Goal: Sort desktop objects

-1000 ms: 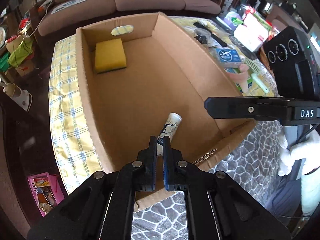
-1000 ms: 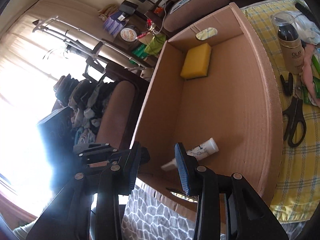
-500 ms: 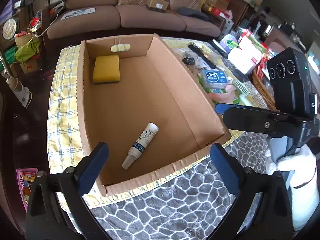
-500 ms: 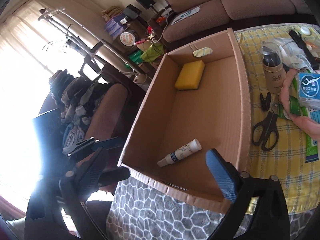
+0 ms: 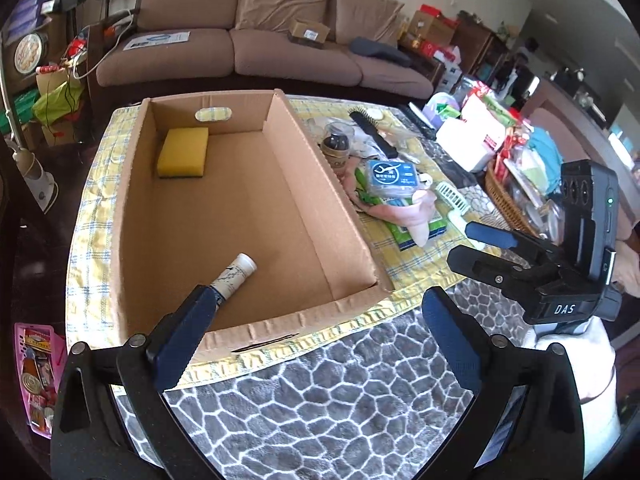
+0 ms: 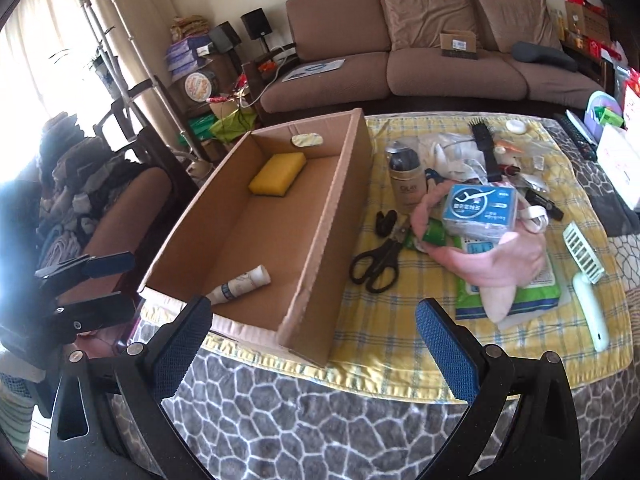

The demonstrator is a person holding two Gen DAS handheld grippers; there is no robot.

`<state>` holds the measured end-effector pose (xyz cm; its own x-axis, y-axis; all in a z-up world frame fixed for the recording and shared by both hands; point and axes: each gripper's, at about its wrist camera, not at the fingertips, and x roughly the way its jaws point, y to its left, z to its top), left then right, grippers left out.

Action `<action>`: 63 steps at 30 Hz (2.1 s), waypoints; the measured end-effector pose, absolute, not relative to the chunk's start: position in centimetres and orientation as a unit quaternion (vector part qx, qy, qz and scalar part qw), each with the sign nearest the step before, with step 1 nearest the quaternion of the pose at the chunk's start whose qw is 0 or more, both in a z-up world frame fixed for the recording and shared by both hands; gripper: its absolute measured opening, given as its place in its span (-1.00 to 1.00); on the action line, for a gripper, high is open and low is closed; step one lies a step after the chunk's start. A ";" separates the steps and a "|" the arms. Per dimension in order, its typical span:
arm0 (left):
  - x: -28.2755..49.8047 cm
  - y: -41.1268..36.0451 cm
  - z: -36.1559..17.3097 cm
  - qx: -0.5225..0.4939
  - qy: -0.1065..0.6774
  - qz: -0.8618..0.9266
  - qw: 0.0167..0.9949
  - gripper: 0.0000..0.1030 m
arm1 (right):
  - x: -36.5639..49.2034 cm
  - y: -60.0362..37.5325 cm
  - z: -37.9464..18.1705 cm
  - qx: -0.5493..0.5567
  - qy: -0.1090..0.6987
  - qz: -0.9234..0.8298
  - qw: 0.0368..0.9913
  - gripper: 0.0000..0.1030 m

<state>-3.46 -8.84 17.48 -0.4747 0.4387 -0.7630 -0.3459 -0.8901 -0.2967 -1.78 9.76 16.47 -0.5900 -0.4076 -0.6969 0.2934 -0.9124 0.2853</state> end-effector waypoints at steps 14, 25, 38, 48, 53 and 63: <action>-3.4 4.6 16.3 -0.441 0.003 0.852 0.280 1.00 | 2.9 29.0 18.8 0.287 -0.207 -0.925 0.134 1.00; -5.4 15.2 11.8 -0.460 0.039 0.830 0.312 1.00 | 0.7 37.4 15.9 0.265 -0.239 -0.933 0.054 1.00; -9.3 18.5 7.9 -0.492 -0.022 0.810 0.318 0.99 | -4.5 38.1 5.9 0.426 -0.132 -0.894 0.050 0.23; -12.0 19.8 8.0 -0.512 -0.058 0.794 0.322 0.99 | -5.9 36.7 4.1 0.456 -0.108 -0.881 0.064 0.10; -16.1 23.5 8.6 -0.533 -0.084 0.780 0.317 0.96 | -5.7 36.3 4.2 0.462 -0.110 -0.877 0.070 -0.32; -20.2 28.7 4.2 -0.604 -0.137 0.736 0.274 0.49 | -5.6 36.6 3.9 0.464 -0.134 -0.872 0.081 -0.32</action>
<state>-20.23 28.67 4.23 -0.1204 0.5690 -0.8134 -0.2387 -0.8120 -0.5327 -5.64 36.63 3.91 -0.5567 -0.2661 -0.7869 0.0179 -0.9509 0.3089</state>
